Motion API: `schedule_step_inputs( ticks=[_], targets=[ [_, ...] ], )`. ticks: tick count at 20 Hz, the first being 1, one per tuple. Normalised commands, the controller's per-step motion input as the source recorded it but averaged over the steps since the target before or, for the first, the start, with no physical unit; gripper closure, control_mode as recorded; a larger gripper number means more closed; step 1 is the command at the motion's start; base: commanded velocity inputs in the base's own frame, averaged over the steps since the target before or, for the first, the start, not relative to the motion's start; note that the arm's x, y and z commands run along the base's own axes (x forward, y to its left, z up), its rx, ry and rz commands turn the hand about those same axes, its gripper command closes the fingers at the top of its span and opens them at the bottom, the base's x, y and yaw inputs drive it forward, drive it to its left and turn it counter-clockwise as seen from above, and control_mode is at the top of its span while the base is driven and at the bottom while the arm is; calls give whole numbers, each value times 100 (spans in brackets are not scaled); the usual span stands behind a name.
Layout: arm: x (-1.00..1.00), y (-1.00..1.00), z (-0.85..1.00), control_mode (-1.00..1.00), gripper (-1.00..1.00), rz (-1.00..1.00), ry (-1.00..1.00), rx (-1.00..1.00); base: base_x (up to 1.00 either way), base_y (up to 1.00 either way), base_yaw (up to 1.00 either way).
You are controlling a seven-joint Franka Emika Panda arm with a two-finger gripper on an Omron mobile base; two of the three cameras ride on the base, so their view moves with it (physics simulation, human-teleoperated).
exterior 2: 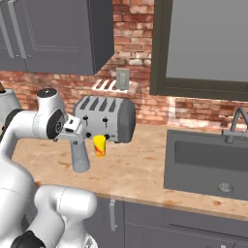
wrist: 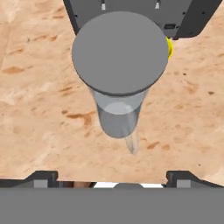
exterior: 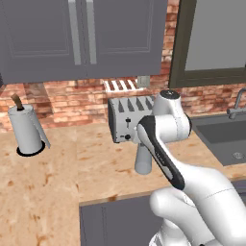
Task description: Place the pitcher and cup on the dining counter for serving.
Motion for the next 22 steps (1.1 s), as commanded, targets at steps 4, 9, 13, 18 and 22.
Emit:
schedule_step_inputs(
  ticks=[4,9,13,18,22],
  targets=[
    [21,0,-7,-100,-100,0,0,-2,0,0,0],
    [25,0,-18,-100,-100,0,0,-3,0,0,0],
    [22,0,-11,-100,-100,0,0,-1,0,0,0],
    [21,-3,-4,-100,-100,0,0,0,0,0,0],
    [9,-14,-11,-100,-100,1,1,0,0,0,0]
  ],
)
